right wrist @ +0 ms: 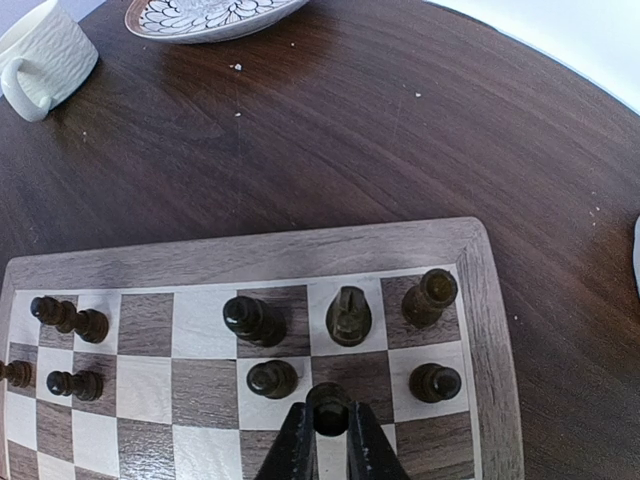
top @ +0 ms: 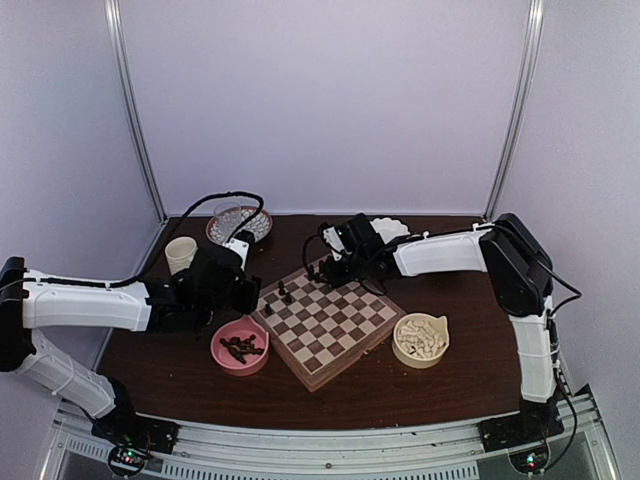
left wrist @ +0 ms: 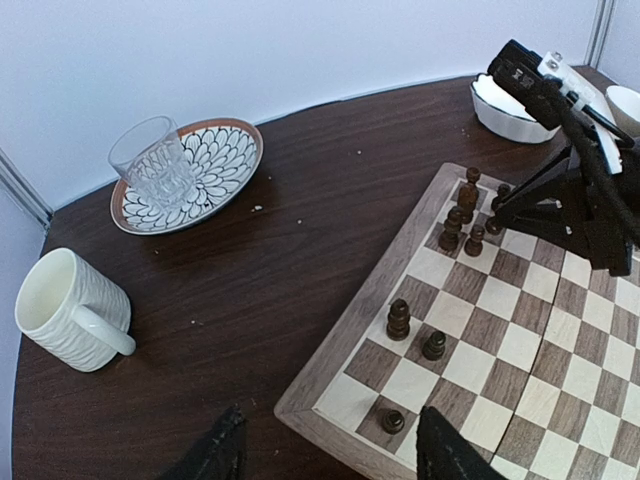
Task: Set up the chess pieces on the board
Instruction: Place the pawn at g7.
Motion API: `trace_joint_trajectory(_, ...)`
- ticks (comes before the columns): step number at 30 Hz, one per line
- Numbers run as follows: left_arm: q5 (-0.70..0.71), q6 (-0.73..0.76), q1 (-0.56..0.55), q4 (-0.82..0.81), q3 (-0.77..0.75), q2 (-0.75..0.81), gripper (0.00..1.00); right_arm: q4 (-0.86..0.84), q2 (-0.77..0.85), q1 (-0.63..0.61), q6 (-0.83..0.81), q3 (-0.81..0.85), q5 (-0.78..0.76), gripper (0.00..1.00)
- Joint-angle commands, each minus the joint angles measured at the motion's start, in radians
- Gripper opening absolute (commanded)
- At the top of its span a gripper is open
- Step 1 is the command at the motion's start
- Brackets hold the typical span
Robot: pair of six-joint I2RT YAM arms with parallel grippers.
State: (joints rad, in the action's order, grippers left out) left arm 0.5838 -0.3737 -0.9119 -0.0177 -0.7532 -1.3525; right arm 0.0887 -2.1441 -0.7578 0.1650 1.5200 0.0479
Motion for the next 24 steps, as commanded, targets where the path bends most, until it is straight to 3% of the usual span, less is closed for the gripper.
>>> trace_joint_trajectory(1,0.001,0.004,-0.008,-0.006,-0.034,0.01,0.58,0.019,-0.034,-0.002,-0.013,0.04,-0.021,0.12)
trace_joint_trajectory(24,0.007,0.008,-0.012,-0.004,-0.038,0.005,0.59,0.024,-0.039,-0.003,-0.025,0.05,-0.043,0.15)
